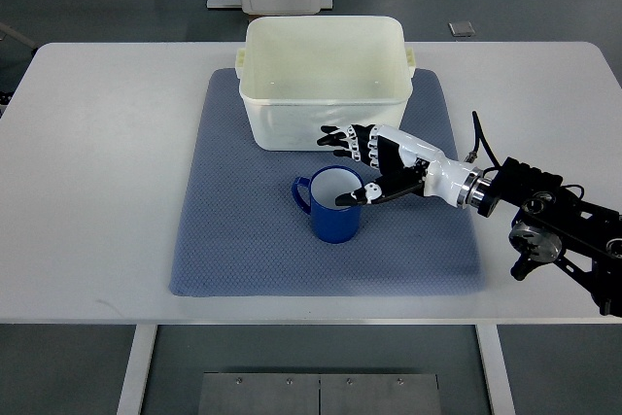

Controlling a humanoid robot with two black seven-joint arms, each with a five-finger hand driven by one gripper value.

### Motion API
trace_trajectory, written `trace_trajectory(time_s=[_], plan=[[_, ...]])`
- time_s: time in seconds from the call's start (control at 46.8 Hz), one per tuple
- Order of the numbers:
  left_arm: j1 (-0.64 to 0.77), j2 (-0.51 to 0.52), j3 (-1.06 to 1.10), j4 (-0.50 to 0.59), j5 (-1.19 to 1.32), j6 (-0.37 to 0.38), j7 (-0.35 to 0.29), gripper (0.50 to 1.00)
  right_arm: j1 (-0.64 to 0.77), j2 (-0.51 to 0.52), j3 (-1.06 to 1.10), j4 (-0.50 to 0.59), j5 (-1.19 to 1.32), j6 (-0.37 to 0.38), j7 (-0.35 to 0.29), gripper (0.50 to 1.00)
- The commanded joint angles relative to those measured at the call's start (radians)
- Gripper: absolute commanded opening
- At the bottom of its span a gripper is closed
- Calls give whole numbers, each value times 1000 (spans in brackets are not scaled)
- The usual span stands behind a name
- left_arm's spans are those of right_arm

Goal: Place cup in box with right hand
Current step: 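Lower the right hand's fingers into the blue mug's rim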

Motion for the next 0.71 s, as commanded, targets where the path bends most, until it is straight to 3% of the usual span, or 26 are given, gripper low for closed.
trace_trajectory(time_s=[0.0,0.192,0.684], plan=[[0,0,1,0,0,0,0,1000,-2,4,-2,1,0,-1,4,1000],[0,0,1,0,0,0,0,1000,-17,11,-9,0,-2,-1,58,1000],[0,0,1,0,0,0,0,1000,-39,31,-11,-25,-3,-2,52,1000]])
